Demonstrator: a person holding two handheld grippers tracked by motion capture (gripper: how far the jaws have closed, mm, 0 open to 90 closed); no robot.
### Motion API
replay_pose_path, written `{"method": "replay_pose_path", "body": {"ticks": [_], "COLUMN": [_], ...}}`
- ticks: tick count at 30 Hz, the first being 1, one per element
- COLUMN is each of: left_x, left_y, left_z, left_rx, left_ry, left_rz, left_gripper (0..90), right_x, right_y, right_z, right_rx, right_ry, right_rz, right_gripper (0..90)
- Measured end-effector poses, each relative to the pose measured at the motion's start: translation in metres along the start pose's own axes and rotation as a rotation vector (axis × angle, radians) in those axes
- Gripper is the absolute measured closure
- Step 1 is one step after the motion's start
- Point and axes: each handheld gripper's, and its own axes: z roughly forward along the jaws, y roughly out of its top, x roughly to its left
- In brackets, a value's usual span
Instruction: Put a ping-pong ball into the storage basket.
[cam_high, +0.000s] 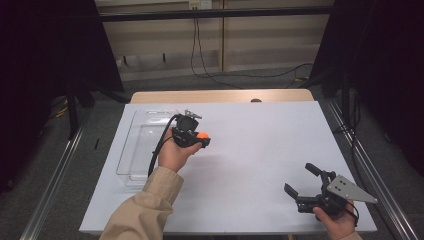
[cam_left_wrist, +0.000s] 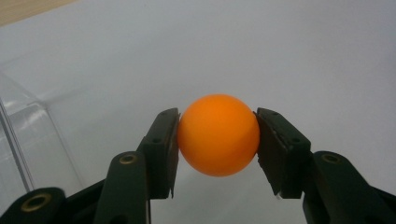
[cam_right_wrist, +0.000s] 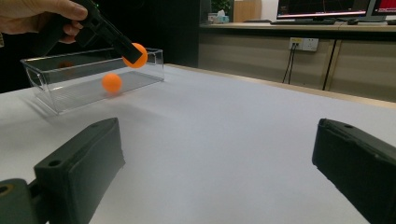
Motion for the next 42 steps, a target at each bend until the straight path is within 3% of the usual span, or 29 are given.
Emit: {"method": "replay_pose_path", "body": {"ticks": [36, 39, 42], "left_x": [0.008, 0.008, 0.011], "left_y": [0.003, 0.003, 0.004], "left_z": [-0.011, -0.011, -0.013], "left_rx": [0.017, -0.002, 0.009], "left_ry": [0.017, 0.025, 0.023], "left_rz": [0.003, -0.01, 0.003], "left_gripper": [51.2, 51.2, 51.2], "right_x": [0.001, 0.0, 0.0], "right_y": [0.0, 0.0, 0.0], "right_z": [0.0, 0.0, 0.0], "right_rx": [-0.002, -0.002, 0.0], "right_ry": [0.003, 0.003, 0.002], "right_rz": [0.001, 0.0, 0.001], "right_gripper": [1.3, 1.3, 1.3]}}
